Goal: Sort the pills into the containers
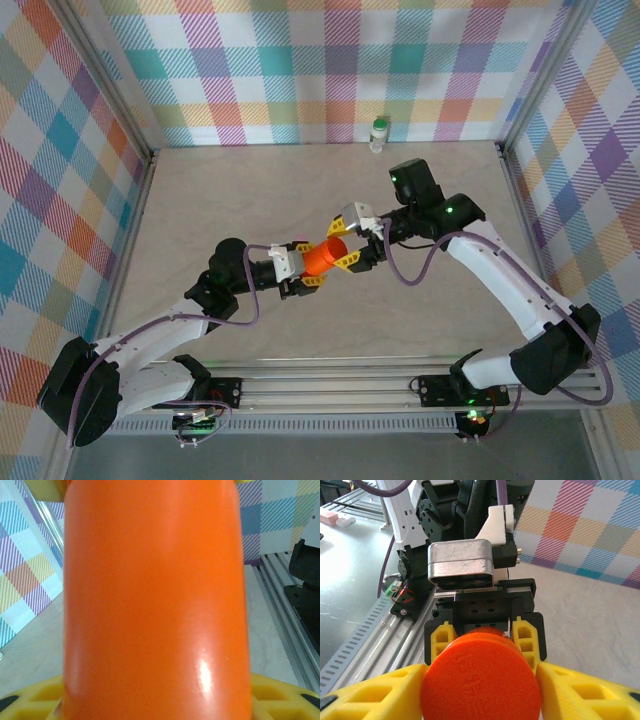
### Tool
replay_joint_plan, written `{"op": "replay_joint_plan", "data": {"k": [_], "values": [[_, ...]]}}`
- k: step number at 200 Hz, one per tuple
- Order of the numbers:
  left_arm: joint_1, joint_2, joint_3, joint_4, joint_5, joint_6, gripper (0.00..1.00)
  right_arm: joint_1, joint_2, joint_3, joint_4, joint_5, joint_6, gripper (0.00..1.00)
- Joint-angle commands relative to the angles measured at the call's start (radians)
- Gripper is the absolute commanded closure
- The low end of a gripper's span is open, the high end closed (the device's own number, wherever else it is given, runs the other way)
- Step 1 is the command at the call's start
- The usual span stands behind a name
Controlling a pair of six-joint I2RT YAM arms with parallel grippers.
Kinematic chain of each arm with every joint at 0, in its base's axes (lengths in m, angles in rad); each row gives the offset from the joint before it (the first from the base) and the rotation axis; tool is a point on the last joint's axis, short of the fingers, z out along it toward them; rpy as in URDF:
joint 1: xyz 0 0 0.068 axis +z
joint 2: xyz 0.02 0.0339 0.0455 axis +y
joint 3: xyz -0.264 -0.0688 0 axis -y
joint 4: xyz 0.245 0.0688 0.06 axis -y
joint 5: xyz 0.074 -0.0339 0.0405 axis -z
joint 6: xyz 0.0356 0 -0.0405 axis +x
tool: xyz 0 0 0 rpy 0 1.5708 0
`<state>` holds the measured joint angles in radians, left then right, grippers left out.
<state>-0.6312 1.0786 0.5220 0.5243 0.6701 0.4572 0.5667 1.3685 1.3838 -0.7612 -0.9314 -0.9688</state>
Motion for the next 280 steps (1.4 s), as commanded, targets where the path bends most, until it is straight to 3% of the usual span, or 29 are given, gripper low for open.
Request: {"op": "replay_joint_plan", "data": {"k": [1, 22, 45, 92, 110, 128, 153, 162, 199, 208, 254, 280], "values": [[0.006, -0.013, 0.026, 0.020, 0.020, 0.003, 1.00, 0.020, 0.012, 0.017, -0.046, 0.011, -0.037, 0.46], [0.007, -0.016, 0.031, 0.018, 0.014, 0.002, 1.00, 0.042, 0.012, 0.006, -0.028, 0.068, 0.009, 0.54], [0.005, -0.021, 0.034, 0.019, 0.001, 0.003, 1.00, 0.065, 0.002, -0.031, 0.078, 0.140, 0.205, 0.68], [-0.018, -0.031, 0.026, 0.019, -0.160, 0.059, 1.00, 0.091, 0.017, -0.075, 0.236, 0.395, 0.986, 0.75], [-0.030, -0.027, 0.010, 0.066, -0.265, 0.081, 1.00, 0.093, 0.036, -0.087, 0.228, 0.566, 1.276, 0.79], [-0.034, -0.028, -0.008, 0.126, -0.353, 0.081, 1.00, 0.093, 0.029, -0.118, 0.223, 0.710, 1.458, 0.81], [-0.045, -0.034, -0.017, 0.135, -0.405, 0.093, 1.00, 0.093, -0.044, -0.240, 0.368, 0.800, 1.612, 0.86], [-0.048, -0.036, -0.018, 0.125, -0.402, 0.101, 1.00, 0.093, -0.059, -0.259, 0.397, 0.805, 1.639, 0.84], [-0.056, -0.034, -0.025, 0.105, -0.389, 0.101, 1.00, 0.091, -0.039, -0.145, 0.324, 0.706, 1.573, 0.61], [-0.056, -0.034, -0.027, 0.106, -0.384, 0.097, 1.00, 0.091, -0.045, -0.119, 0.315, 0.674, 1.539, 0.52], [-0.055, -0.037, -0.061, 0.182, -0.351, 0.051, 1.00, 0.055, -0.160, -0.129, 0.358, 0.565, 1.272, 0.23], [-0.056, -0.039, -0.061, 0.189, -0.351, 0.045, 1.00, 0.042, -0.155, -0.102, 0.305, 0.441, 1.238, 0.17]]}}
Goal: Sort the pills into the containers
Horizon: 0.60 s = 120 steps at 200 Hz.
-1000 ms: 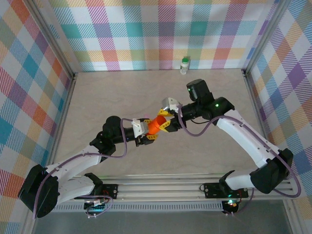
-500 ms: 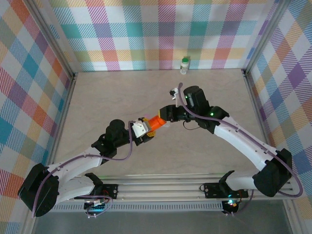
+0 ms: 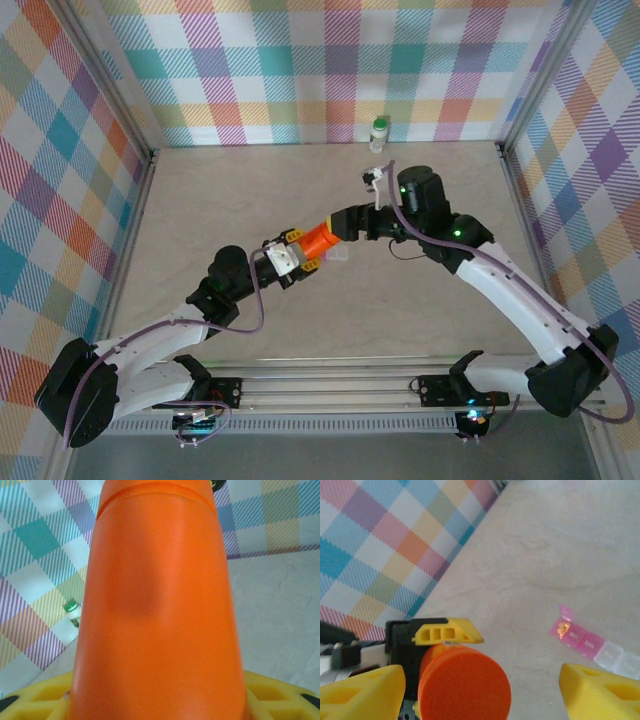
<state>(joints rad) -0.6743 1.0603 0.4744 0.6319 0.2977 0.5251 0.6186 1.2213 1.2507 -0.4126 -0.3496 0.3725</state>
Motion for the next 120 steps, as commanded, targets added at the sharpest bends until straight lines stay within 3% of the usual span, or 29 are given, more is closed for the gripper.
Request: {"op": "replay_joint_plan", "data": {"k": [1, 63, 105, 120], "values": [[-0.013, -0.021, -0.013, 0.081, 0.021, -0.023, 1.00, -0.010, -0.007, 0.032, -0.044, -0.145, -0.101, 0.17], [-0.014, -0.002, 0.013, 0.076, 0.042, -0.034, 1.00, 0.001, 0.129, 0.041, -0.089, -0.213, -0.008, 0.14], [-0.016, 0.002, 0.027, 0.030, 0.056, -0.020, 1.00, 0.017, 0.167, 0.044, -0.008, -0.267, 0.065, 0.25], [-0.018, 0.007, 0.029, 0.029, 0.051, -0.020, 1.00, 0.018, 0.190, 0.060, -0.018, -0.289, 0.081, 0.34]]}}
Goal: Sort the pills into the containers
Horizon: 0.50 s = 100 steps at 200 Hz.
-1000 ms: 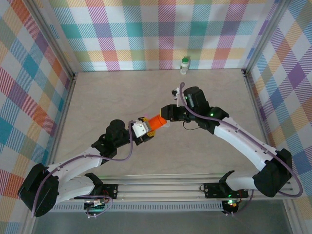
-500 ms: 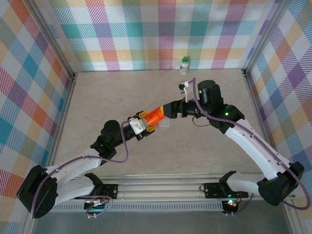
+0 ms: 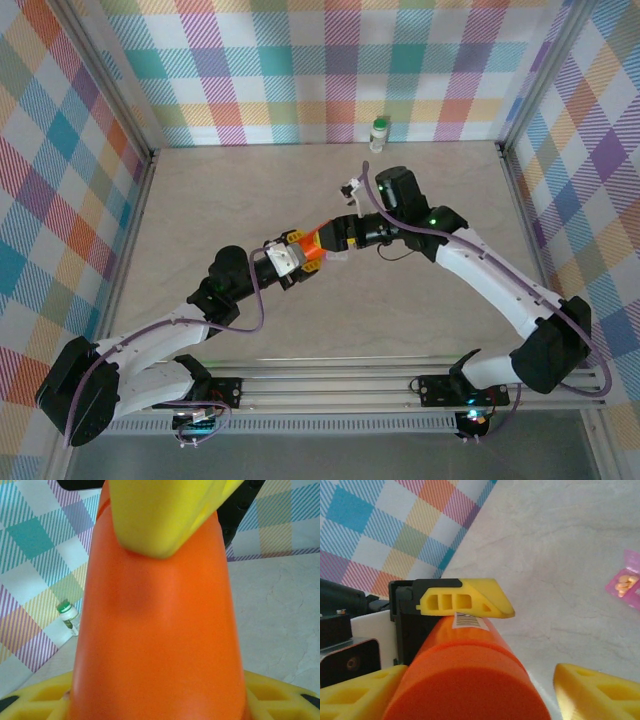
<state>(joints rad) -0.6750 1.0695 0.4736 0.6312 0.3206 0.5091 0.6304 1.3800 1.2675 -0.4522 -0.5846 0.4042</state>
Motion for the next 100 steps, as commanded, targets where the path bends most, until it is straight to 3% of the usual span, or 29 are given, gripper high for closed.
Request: {"op": "replay_joint_plan", "data": {"k": [1, 43, 51, 57, 59, 63, 65, 88, 100], "values": [[-0.017, -0.002, 0.030, 0.029, 0.028, -0.003, 1.00, 0.007, 0.033, 0.044, 0.021, -0.056, 0.049, 0.35], [-0.018, 0.019, 0.058, -0.018, -0.012, 0.005, 0.99, 0.005, 0.033, 0.060, -0.008, -0.028, 0.053, 0.55], [-0.018, 0.021, 0.059, -0.017, -0.021, 0.003, 0.86, 0.002, 0.023, 0.067, -0.020, 0.003, 0.049, 0.58], [-0.018, 0.020, 0.056, -0.015, -0.026, 0.000, 0.70, -0.003, 0.015, 0.072, -0.030, 0.032, 0.046, 0.60], [-0.017, 0.020, 0.056, -0.015, -0.027, 0.000, 0.57, -0.005, 0.013, 0.074, -0.034, 0.040, 0.043, 0.61], [-0.018, 0.017, 0.054, -0.015, -0.030, 0.000, 0.11, -0.009, 0.008, 0.078, -0.042, 0.062, 0.040, 0.62], [-0.018, 0.015, 0.052, -0.014, -0.035, 0.001, 0.03, -0.013, 0.006, 0.080, -0.044, 0.071, 0.038, 0.62], [-0.018, -0.009, 0.017, 0.020, -0.087, -0.007, 0.00, -0.059, -0.010, 0.114, -0.097, 0.224, -0.012, 0.66], [-0.018, -0.033, -0.003, 0.024, -0.117, -0.015, 0.00, -0.086, 0.002, 0.139, -0.136, 0.367, -0.071, 0.67]]}}
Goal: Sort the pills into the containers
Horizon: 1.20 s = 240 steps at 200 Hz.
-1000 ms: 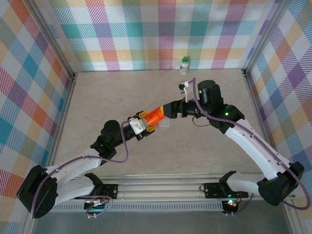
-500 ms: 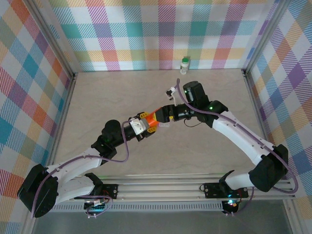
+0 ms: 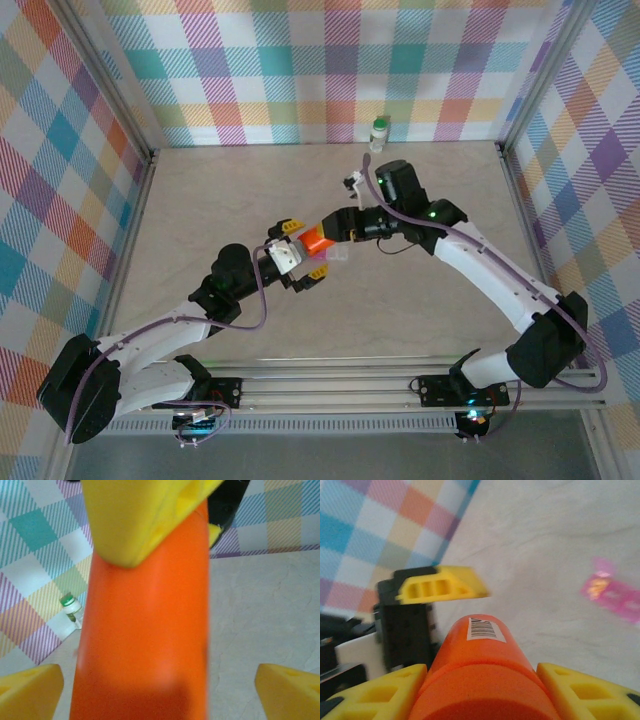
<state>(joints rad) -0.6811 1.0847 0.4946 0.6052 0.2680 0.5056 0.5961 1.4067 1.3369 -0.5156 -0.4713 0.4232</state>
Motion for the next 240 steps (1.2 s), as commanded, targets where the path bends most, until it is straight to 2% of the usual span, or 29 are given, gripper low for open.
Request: {"op": "replay_joint_plan", "data": {"k": [1, 30, 43, 79, 100, 120, 139, 161, 176, 195, 212, 240], "values": [[-0.012, -0.050, -0.026, 0.051, -0.067, -0.014, 0.00, -0.055, -0.024, 0.072, -0.077, 0.267, -0.095, 0.67], [-0.012, -0.132, -0.082, 0.070, -0.180, -0.101, 0.00, -0.104, 0.085, 0.137, -0.109, 0.713, -0.301, 0.67], [-0.012, -0.179, -0.083, 0.030, -0.277, -0.178, 0.00, -0.143, 0.179, 0.188, -0.093, 0.816, -0.379, 0.67], [0.005, -0.279, -0.133, -0.031, -0.352, -0.371, 0.00, -0.334, 0.498, 0.490, -0.217, 0.726, -0.452, 0.66], [0.014, -0.333, -0.137, -0.103, -0.449, -0.451, 0.00, -0.380, 0.687, 0.695, -0.319, 0.742, -0.493, 0.63], [0.027, -0.392, -0.156, -0.133, -0.458, -0.443, 0.00, -0.400, 0.831, 0.858, -0.381, 0.761, -0.504, 0.63], [0.029, -0.431, -0.181, -0.128, -0.469, -0.475, 0.00, -0.409, 0.906, 0.918, -0.362, 0.738, -0.514, 0.63], [0.031, -0.436, -0.153, -0.219, -0.635, -0.573, 0.00, -0.419, 0.958, 0.946, -0.323, 0.711, -0.514, 0.63], [0.035, -0.433, -0.149, -0.246, -0.685, -0.573, 0.00, -0.421, 0.993, 0.974, -0.326, 0.697, -0.512, 0.61], [0.038, -0.438, -0.160, -0.248, -0.725, -0.580, 0.00, -0.422, 1.024, 0.986, -0.321, 0.705, -0.513, 0.50], [0.041, -0.449, -0.162, -0.260, -0.762, -0.592, 0.00, -0.425, 1.033, 0.986, -0.312, 0.701, -0.513, 0.44], [0.050, -0.459, -0.178, -0.247, -0.796, -0.628, 0.00, -0.440, 1.007, 0.992, -0.323, 0.640, -0.466, 0.22]]}}
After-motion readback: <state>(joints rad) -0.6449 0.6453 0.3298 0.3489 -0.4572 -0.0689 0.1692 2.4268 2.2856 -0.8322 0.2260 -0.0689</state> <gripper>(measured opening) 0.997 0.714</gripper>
